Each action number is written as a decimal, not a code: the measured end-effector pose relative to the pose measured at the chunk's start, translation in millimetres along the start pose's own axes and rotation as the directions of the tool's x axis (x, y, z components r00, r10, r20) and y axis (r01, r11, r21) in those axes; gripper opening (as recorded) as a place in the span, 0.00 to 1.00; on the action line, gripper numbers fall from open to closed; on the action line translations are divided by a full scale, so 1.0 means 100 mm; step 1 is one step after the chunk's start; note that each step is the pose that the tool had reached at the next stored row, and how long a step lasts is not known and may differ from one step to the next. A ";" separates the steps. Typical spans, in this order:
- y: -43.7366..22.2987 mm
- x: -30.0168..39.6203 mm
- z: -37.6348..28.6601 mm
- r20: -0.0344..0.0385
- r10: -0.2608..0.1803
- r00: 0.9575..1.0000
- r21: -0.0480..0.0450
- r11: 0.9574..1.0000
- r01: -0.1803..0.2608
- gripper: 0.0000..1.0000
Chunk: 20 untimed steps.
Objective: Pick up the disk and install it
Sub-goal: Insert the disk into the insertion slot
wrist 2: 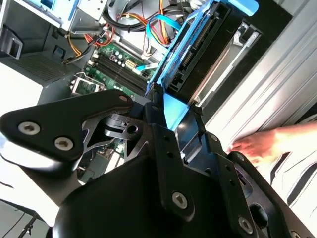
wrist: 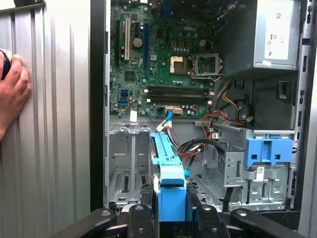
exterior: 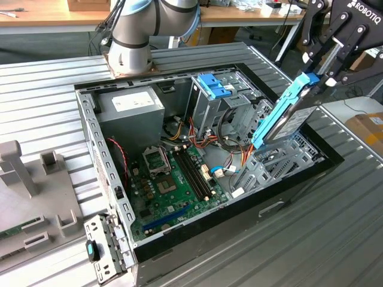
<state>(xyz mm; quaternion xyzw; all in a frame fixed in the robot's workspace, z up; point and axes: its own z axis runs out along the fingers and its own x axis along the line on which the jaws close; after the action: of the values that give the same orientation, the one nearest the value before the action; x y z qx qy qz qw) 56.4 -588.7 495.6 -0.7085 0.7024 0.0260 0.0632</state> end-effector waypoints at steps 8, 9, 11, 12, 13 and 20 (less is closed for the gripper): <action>0.519 -0.028 -0.025 0.006 0.000 1.000 0.000 1.000 0.000 0.36; 0.555 -0.029 -0.027 0.006 0.000 1.000 0.000 1.000 0.000 0.36; 0.609 -0.029 -0.029 0.006 0.002 1.000 0.001 1.000 -0.002 0.36; 0.635 -0.029 -0.031 0.006 0.005 1.000 0.001 1.000 -0.005 0.36; 0.660 -0.030 -0.032 0.006 0.007 1.000 0.001 1.000 -0.007 0.36; 0.785 -0.036 -0.085 0.004 0.048 0.999 0.006 0.999 -0.048 0.36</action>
<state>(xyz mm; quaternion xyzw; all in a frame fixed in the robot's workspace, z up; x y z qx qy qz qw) -22.5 -586.5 500.3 -0.6913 0.7191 0.0267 0.0664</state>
